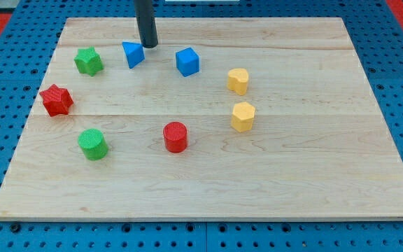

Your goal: Point your arm to the left side of yellow heart

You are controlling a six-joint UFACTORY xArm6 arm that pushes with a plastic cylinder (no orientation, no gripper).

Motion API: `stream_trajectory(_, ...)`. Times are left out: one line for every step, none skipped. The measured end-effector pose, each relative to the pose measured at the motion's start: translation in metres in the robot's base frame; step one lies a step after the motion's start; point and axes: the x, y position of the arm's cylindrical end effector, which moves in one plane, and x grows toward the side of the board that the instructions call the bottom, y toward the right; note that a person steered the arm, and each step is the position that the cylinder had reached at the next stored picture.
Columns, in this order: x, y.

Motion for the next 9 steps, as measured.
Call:
stream_trajectory(0.014,0.036)
stream_trajectory(0.038,0.017)
stream_trajectory(0.059,0.007)
stream_trajectory(0.075,0.016)
stream_trajectory(0.075,0.017)
stream_trajectory(0.089,0.015)
stream_trajectory(0.098,0.022)
stream_trajectory(0.102,-0.015)
stream_trajectory(0.159,-0.048)
